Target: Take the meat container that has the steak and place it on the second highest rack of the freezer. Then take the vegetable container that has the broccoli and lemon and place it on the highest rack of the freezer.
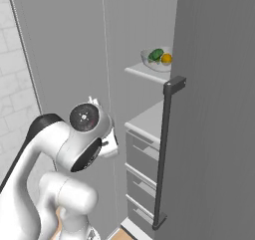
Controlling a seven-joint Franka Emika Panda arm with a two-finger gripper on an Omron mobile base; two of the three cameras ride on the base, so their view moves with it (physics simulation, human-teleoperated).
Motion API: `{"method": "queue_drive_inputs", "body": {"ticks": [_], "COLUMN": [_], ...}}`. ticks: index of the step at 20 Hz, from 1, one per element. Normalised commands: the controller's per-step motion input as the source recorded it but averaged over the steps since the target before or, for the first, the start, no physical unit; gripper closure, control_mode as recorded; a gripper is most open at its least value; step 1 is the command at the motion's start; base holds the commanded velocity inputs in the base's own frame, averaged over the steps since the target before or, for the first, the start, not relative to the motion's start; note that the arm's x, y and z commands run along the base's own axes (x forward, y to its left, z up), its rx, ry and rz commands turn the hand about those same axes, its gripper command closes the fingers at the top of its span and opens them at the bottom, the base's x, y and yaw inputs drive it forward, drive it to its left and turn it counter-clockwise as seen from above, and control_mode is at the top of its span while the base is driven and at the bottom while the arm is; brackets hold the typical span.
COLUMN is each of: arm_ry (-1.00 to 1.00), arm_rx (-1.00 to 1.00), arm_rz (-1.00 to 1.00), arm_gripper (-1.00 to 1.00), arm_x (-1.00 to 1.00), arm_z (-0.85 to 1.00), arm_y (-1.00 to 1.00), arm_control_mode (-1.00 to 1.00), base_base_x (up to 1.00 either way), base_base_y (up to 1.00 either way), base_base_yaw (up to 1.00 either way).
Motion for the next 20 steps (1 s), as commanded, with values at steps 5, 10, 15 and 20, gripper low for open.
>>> {"method": "queue_drive_inputs", "body": {"ticks": [5,10,15,20], "arm_ry": [0.04,0.00,0.00,0.00], "arm_rx": [-0.03,0.00,0.00,0.00], "arm_rz": [0.00,0.00,0.00,0.00], "arm_gripper": [-1.00,-1.00,-1.00,-1.00], "arm_x": [-0.12,0.00,0.00,0.00], "arm_z": [-0.11,0.00,0.00,0.00], "arm_y": [0.02,0.00,0.00,0.00], "arm_control_mode": [1.00,1.00,1.00,1.00], "base_base_x": [-0.62,-0.88,-0.90,-0.96], "base_base_y": [-0.27,-0.99,-1.00,-0.96], "base_base_yaw": [0.00,0.00,0.00,0.00]}}
